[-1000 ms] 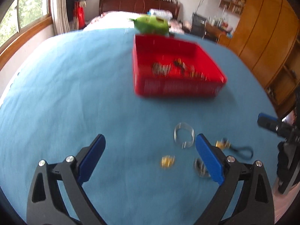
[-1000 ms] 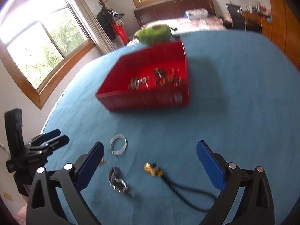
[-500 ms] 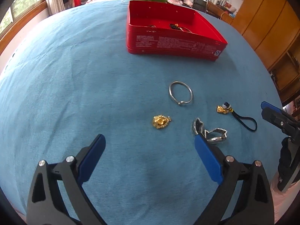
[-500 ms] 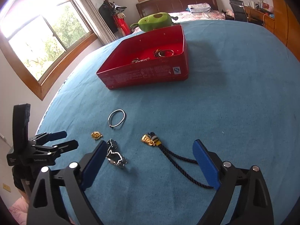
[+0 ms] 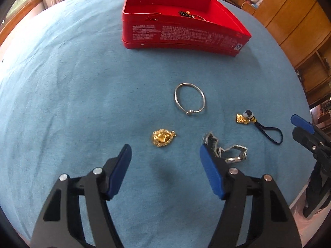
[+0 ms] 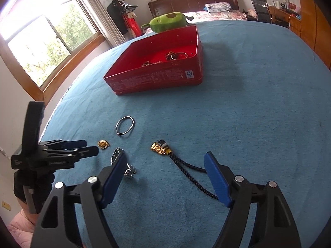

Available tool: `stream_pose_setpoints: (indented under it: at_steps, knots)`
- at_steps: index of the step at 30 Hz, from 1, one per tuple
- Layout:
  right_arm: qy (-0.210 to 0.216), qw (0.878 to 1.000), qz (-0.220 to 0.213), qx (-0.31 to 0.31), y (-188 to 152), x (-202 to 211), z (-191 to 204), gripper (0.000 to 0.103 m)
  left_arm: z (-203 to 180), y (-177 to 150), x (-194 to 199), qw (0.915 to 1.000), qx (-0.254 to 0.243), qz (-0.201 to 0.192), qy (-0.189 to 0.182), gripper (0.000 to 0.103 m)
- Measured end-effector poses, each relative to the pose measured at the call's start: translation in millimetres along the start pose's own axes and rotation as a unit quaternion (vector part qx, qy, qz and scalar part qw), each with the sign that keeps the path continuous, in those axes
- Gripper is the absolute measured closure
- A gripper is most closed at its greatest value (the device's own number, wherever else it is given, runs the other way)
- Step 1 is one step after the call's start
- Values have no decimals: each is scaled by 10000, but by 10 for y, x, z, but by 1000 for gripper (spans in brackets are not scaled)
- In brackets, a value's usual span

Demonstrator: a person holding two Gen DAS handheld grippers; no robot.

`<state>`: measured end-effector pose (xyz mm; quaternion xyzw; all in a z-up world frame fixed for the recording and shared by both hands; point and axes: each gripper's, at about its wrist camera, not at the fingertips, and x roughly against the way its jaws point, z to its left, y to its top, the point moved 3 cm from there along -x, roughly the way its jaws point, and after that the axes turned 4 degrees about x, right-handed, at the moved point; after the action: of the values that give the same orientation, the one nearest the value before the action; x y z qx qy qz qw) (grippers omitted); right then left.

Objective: Organize jewelry
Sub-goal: 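Move both open tools back toward the gold pendant and black cord keychain, then grasp the gold pendant with the left tool while the right tool grasps the black cord keychain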

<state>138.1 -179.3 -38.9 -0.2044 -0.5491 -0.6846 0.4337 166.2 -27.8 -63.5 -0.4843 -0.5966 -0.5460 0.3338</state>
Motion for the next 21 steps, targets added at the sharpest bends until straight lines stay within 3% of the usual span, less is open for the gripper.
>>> stream_pose_setpoints:
  at_steps: [16,21]
  knots:
    - [-22,9999,138,54,6,-159,-13,26,-27,107,-263,9996,123,219,-102,56]
    - [-28,9998,178,61,15,-192,-23,27,-17,104,-253,9996,136,208,-136,68]
